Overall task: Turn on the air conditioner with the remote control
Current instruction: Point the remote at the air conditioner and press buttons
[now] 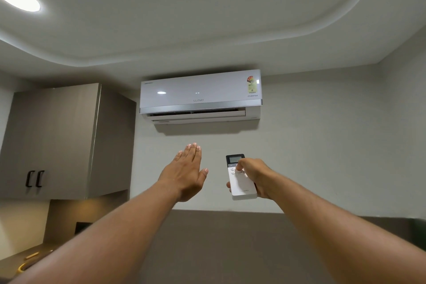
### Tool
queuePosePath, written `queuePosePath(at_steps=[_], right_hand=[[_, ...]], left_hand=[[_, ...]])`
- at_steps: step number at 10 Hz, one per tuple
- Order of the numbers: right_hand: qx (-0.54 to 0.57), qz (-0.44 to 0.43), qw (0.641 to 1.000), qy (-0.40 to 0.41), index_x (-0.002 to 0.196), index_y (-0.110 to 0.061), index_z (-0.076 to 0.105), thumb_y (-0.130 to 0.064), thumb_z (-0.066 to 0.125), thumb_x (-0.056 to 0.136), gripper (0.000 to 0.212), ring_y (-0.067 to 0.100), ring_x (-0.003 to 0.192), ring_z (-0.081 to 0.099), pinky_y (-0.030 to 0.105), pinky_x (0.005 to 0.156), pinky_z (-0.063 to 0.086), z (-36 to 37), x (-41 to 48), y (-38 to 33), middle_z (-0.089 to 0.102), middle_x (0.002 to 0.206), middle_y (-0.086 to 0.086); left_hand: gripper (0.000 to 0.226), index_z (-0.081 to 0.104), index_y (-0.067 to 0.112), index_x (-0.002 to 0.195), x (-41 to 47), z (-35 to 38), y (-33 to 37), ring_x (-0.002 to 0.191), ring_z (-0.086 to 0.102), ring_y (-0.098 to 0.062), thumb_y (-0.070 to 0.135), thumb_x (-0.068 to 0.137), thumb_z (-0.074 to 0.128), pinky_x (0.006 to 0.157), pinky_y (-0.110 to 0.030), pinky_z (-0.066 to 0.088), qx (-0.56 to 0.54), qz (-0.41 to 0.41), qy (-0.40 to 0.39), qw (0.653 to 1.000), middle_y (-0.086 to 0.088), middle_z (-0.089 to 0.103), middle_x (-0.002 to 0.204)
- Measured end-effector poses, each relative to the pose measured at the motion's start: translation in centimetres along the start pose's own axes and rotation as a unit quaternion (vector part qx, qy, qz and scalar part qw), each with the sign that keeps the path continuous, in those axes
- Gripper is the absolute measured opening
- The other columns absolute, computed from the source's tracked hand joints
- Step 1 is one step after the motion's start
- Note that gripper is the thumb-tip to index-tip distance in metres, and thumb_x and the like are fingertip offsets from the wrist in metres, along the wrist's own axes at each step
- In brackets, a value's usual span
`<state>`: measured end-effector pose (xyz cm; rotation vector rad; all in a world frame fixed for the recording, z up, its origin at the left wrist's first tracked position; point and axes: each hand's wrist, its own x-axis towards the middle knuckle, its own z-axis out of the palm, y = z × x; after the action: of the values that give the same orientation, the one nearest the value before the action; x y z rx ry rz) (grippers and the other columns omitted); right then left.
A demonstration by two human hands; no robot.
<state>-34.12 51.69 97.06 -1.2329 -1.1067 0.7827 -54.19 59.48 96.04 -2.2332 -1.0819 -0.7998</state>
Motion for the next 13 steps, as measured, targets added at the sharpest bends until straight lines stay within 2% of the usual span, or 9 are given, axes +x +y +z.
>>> queuePosePath(at_steps=[1,3,6,8,11,13], right_hand=[[0.002,-0.012,1.000,0.003,0.097,-0.004,0.046,-0.003,0.043,0.085,0.012,0.040,0.063,0.073,0.047,0.069,0.060,0.2,0.0,-0.2,0.070,0.082,0.027],[-0.006,-0.032,0.999,0.017,0.095,-0.004,0.048,-0.005,0.043,0.086,0.010,0.036,0.057,0.073,0.039,0.061,0.059,0.2,-0.2,-0.8,0.071,0.080,0.027],[-0.003,-0.067,0.998,0.024,0.112,-0.008,0.047,-0.002,0.041,0.085,0.028,0.038,0.063,0.073,0.050,0.070,0.061,0.5,0.1,-0.9,0.067,0.086,0.023],[-0.007,-0.064,0.998,0.022,0.115,-0.007,0.047,-0.003,0.041,0.086,0.030,0.039,0.065,0.073,0.049,0.069,0.061,0.7,-0.1,-0.9,0.067,0.088,0.023],[0.000,-0.064,0.998,0.014,0.103,-0.010,0.047,-0.003,0.040,0.084,0.022,0.036,0.057,0.071,0.038,0.058,0.057,1.1,-0.6,-1.0,0.067,0.088,0.026],[0.002,-0.066,0.998,0.007,0.100,-0.009,0.047,-0.002,0.040,0.084,0.019,0.036,0.056,0.071,0.040,0.058,0.058,1.3,-0.5,-1.1,0.067,0.085,0.025]], left_hand=[[0.069,-0.008,0.010,0.154,0.1,0.0,0.1,0.149,-0.010,-0.019,0.048,0.100,0.015,0.118,-0.034,-0.004,0.001,0.002,0.000,1.000,-0.007,-0.012,0.163],[0.069,-0.009,0.011,0.153,0.2,0.0,0.3,0.149,-0.010,-0.018,0.047,0.100,0.015,0.120,-0.035,-0.002,-0.004,0.004,-0.002,1.000,-0.007,-0.012,0.163],[0.069,-0.009,0.011,0.153,0.1,0.1,-0.2,0.149,-0.010,-0.018,0.047,0.100,0.016,0.120,-0.035,-0.002,-0.009,0.002,0.002,1.000,-0.007,-0.012,0.163],[0.069,-0.009,0.010,0.153,0.0,0.0,-0.5,0.149,-0.010,-0.018,0.046,0.100,0.016,0.120,-0.035,-0.002,-0.008,-0.001,0.003,1.000,-0.008,-0.012,0.163],[0.069,-0.008,0.010,0.154,-0.2,-0.1,-1.0,0.149,-0.010,-0.018,0.046,0.100,0.016,0.120,-0.034,-0.003,-0.006,-0.006,0.002,1.000,-0.008,-0.012,0.163],[0.069,-0.008,0.010,0.154,-0.2,0.0,-1.1,0.149,-0.010,-0.018,0.047,0.100,0.016,0.119,-0.034,-0.004,-0.006,-0.006,0.002,1.000,-0.008,-0.012,0.163]])
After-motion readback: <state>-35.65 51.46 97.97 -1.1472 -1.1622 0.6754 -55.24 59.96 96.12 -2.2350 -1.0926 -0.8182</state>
